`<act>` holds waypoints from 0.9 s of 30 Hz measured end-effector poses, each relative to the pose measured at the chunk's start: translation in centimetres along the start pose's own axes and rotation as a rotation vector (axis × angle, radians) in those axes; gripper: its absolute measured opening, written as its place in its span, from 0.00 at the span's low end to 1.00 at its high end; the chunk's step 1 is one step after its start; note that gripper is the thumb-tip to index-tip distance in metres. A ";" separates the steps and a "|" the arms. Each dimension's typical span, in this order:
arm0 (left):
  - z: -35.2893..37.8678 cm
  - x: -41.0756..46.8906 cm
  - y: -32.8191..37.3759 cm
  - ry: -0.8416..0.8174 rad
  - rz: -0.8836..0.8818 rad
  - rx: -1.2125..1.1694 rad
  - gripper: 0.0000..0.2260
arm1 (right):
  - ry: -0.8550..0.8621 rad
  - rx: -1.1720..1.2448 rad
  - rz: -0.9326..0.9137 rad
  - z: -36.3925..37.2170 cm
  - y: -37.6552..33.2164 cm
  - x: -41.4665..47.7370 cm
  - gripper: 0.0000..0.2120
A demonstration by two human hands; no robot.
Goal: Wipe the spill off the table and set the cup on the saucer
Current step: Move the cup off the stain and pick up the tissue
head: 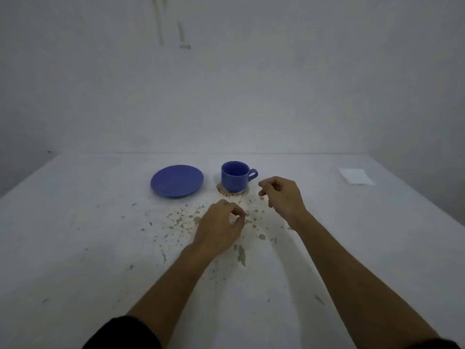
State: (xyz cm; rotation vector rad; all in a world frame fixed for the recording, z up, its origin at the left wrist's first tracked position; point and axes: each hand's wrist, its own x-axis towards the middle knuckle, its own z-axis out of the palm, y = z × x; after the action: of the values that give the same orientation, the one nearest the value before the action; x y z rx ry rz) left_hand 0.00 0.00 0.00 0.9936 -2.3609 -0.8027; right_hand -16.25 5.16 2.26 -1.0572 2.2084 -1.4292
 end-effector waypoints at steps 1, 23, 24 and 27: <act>0.7 0.2 -0.2 -0.010 0.002 0.049 0.08 | 0.040 0.001 -0.010 0.4 0.3 0.8 0.06; 3.4 0.5 -2.3 0.122 0.165 0.151 0.08 | 0.089 0.300 0.119 3.5 1.8 7.5 0.08; 3.5 0.5 -2.4 0.117 0.165 0.153 0.08 | 0.115 0.321 0.125 3.1 1.8 7.6 0.08; 3.5 0.5 -2.6 0.107 0.175 0.156 0.08 | 0.203 0.364 0.156 1.1 2.2 8.4 0.08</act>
State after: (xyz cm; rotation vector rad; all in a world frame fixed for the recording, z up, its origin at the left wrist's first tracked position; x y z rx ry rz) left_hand -1.19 -0.66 -4.19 0.8520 -2.4049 -0.4943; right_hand -22.20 -1.10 0.93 -0.6290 1.9958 -1.8408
